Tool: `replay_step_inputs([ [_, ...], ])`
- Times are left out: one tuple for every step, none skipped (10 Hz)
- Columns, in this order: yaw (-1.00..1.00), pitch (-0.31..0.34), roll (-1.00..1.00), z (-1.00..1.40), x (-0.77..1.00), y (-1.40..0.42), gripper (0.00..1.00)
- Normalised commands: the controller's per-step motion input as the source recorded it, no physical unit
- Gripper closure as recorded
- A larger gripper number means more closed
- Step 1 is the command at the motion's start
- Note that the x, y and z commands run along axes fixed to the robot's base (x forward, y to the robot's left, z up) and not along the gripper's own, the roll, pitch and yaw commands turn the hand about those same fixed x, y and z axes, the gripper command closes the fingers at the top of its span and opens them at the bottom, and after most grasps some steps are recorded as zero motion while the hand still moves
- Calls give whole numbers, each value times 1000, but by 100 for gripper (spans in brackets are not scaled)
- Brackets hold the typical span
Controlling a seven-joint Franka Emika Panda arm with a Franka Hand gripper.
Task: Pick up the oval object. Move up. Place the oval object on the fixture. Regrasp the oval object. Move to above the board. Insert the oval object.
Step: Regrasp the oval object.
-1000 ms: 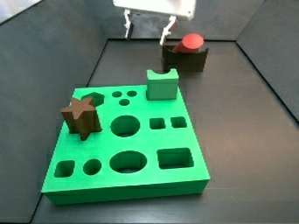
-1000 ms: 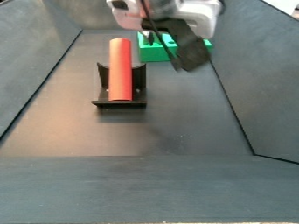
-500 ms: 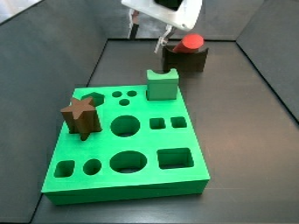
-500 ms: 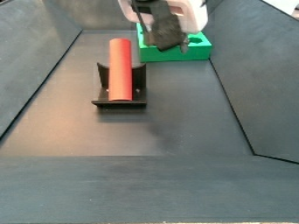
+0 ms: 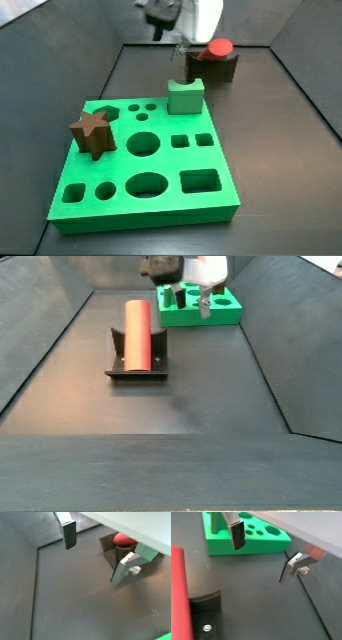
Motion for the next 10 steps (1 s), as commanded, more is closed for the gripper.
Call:
replay_step_inputs([
  [-1000,-366,669,5,-47,-9,0],
  [-1000,-349,649,2,-50,-7,0],
  [-1000,-334,641,-1,-51,-4,0],
  [-1000,-282,619,1,-53,-5,0],
  [-1000,-224,599,0,-49,-3,0],
  [-804,-112,470,-7,-47,-2,0],
  [-525,26,297,-5,-41,-1,0],
  [-367,89,200,-4,-34,0,0],
  [-253,128,137,5,-25,2,0],
  [-200,150,88,6,1000,0,0],
])
